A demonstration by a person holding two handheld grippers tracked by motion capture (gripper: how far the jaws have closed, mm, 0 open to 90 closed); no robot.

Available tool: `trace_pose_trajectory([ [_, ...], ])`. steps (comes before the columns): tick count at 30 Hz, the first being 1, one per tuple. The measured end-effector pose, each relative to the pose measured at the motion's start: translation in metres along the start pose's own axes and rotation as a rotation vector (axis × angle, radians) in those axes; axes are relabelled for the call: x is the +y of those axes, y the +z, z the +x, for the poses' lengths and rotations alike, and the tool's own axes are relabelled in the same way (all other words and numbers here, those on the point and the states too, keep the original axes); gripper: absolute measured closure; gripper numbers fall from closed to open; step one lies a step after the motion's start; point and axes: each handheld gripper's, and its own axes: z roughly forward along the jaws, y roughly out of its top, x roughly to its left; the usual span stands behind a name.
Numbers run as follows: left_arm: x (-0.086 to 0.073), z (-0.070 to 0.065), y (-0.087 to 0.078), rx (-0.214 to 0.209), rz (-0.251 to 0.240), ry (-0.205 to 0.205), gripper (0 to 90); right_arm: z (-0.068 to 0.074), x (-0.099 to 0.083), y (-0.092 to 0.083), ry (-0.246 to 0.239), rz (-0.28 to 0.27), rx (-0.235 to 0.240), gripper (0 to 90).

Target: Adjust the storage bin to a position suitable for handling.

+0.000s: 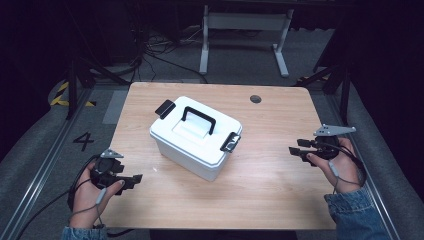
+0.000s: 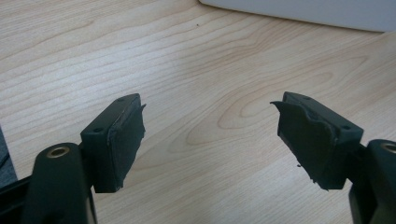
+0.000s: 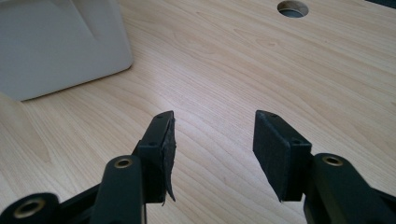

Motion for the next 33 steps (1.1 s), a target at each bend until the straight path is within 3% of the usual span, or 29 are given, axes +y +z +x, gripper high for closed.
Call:
trace_pose_trajectory([
  [12,0.004,-0.002,0.002,0.005,-0.004,0.007,24.5,0.001,0.001,-0.002,-0.003,-0.015,0.006,48.3],
  [23,0.001,-0.001,-0.007,0.007,-0.027,0.005,25.6,0.025,0.024,-0.001,-0.031,-0.067,0.112,48.0],
  [27,-0.003,0.0,-0.01,0.007,-0.026,-0.007,25.6,0.032,0.036,0.001,-0.058,-0.061,0.142,47.9],
  [29,-0.006,0.001,-0.013,0.009,-0.024,-0.016,25.6,0.037,0.046,0.002,-0.063,-0.063,0.181,47.4],
  [33,-0.012,0.001,-0.018,0.018,-0.03,-0.024,25.5,0.042,0.057,0.004,-0.085,-0.058,0.19,47.2],
])
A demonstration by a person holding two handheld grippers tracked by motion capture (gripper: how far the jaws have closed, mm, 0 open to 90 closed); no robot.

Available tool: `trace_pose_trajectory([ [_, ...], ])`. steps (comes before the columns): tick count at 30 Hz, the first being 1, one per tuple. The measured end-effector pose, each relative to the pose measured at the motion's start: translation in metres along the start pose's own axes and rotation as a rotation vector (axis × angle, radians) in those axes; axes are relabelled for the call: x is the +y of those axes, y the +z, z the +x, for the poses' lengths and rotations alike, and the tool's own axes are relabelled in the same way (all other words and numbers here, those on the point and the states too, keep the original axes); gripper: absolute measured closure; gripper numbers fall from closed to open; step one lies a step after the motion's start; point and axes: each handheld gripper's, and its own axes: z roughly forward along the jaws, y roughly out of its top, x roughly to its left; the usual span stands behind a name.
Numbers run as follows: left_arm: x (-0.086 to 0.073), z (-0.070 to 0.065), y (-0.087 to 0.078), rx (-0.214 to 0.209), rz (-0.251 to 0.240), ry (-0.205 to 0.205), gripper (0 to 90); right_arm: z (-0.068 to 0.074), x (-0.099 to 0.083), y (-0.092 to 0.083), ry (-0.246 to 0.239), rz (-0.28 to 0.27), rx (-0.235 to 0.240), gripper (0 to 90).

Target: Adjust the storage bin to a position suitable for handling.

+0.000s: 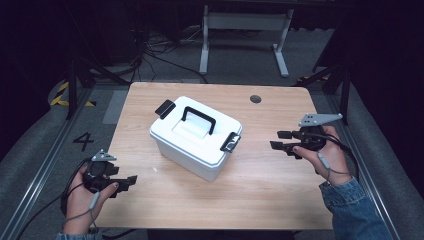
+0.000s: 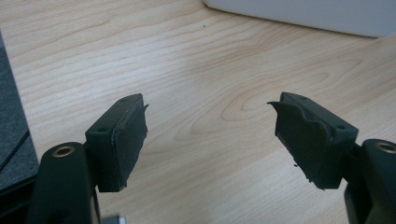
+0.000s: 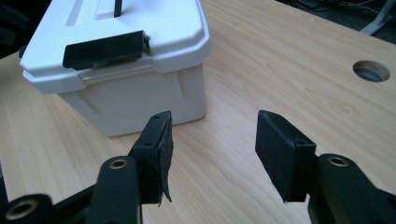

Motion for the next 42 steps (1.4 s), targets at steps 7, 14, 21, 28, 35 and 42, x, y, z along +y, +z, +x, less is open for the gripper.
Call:
trace_pose_trajectory([
  [7,-0.012,0.002,-0.006,0.024,0.0,-0.017,25.6,0.004,0.021,0.005,-0.042,0.002,0.008,47.2],
  [14,-0.018,0.002,-0.009,0.04,-0.011,-0.023,26.1,0.009,0.038,0.009,-0.059,-0.011,0.02,47.2],
  [21,-0.018,0.003,-0.008,0.041,-0.011,-0.023,26.0,0.014,0.057,0.017,-0.08,-0.014,0.032,46.9],
  [28,-0.016,0.002,-0.008,0.033,-0.009,-0.025,26.0,0.025,0.073,0.025,-0.115,0.0,0.038,45.7],
  [35,-0.015,0.002,-0.007,0.031,-0.006,-0.021,26.0,0.03,0.085,0.036,-0.115,-0.004,0.055,45.5],
  [42,-0.011,0.002,-0.004,0.024,-0.006,-0.022,25.9,0.038,0.099,0.053,-0.12,-0.008,0.083,45.5],
])
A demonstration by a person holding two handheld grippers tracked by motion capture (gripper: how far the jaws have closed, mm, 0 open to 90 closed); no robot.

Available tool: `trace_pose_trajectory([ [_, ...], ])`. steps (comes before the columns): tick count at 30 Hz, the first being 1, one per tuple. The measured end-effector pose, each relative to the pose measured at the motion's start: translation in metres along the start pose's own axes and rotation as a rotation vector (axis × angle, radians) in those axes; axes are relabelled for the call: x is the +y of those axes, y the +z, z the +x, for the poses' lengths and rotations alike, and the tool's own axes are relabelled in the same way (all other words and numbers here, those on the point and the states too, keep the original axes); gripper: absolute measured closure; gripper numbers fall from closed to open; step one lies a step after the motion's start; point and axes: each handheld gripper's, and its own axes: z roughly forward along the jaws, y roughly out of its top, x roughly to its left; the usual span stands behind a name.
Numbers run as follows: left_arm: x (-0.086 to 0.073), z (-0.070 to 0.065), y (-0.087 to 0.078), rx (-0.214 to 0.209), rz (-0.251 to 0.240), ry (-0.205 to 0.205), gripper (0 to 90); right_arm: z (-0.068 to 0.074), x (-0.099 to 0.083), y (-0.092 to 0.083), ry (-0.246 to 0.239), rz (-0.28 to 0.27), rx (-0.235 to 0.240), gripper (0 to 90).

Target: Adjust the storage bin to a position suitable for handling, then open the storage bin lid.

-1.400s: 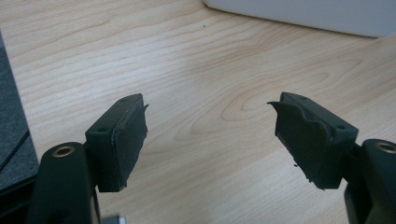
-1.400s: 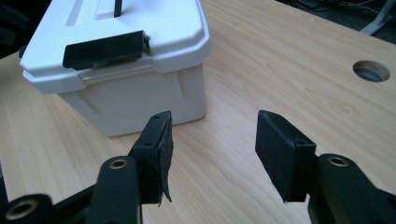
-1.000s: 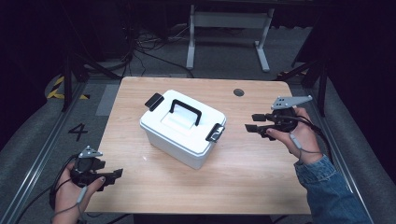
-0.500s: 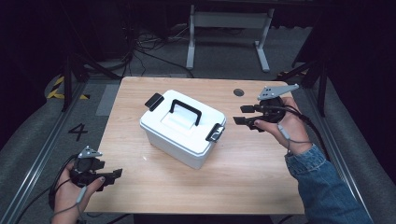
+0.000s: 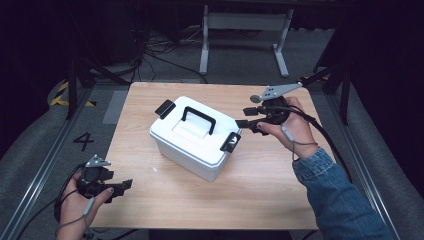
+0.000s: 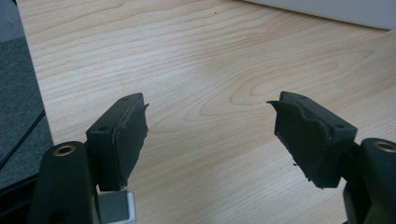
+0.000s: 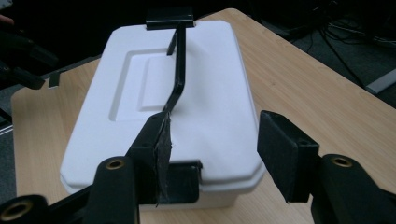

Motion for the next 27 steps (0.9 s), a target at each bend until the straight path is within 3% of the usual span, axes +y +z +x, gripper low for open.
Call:
trace_pose_trajectory([
  [7,0.001,0.002,-0.001,0.002,-0.004,-0.002,25.9,0.006,0.016,0.023,-0.021,0.012,0.012,45.5],
  [12,0.002,0.003,0.001,0.0,-0.002,-0.008,25.9,0.007,0.022,0.04,-0.007,0.023,0.036,45.5],
  [27,0.01,0.001,0.008,-0.014,0.005,0.012,25.9,0.008,0.021,0.068,0.04,0.031,0.078,46.0],
])
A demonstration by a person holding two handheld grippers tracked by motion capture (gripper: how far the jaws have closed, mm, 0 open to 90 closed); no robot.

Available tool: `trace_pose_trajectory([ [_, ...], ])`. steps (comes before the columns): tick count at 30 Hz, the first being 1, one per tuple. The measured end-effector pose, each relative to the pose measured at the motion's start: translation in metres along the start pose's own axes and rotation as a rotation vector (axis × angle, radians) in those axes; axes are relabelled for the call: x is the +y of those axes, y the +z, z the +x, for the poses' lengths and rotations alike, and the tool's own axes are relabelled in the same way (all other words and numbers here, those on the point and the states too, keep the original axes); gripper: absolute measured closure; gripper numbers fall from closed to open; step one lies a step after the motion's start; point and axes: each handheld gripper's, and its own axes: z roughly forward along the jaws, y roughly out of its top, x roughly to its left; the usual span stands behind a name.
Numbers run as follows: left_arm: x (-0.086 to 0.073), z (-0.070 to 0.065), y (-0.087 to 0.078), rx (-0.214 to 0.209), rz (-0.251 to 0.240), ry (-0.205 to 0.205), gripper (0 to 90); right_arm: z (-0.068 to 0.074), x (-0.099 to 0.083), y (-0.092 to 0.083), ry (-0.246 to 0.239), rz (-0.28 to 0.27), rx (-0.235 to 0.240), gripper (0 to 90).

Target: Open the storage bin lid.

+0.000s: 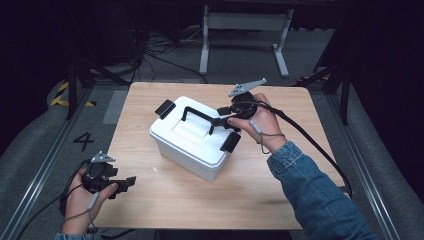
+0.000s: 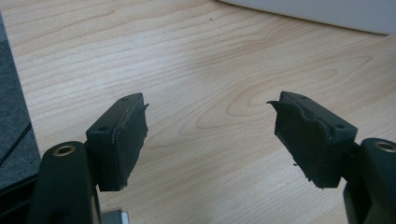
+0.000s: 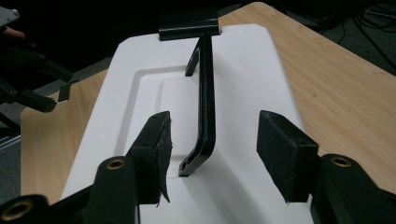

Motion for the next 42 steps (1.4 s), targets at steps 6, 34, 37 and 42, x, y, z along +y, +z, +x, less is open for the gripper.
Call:
trace_pose_trajectory([
  [6,0.001,-0.001,0.002,-0.004,0.004,0.004,25.8,0.0,-0.003,0.012,0.007,0.018,0.012,50.3],
  [34,0.004,0.0,0.005,-0.004,0.009,0.013,25.8,0.011,-0.005,0.023,0.113,-0.039,0.032,84.8],
  [37,0.005,0.0,0.005,-0.01,0.008,0.016,25.8,0.012,-0.004,0.022,0.119,-0.054,0.029,84.9],
  [42,0.005,0.0,0.005,-0.012,0.007,0.011,25.8,0.015,0.0,0.019,0.092,-0.063,0.014,85.0],
])
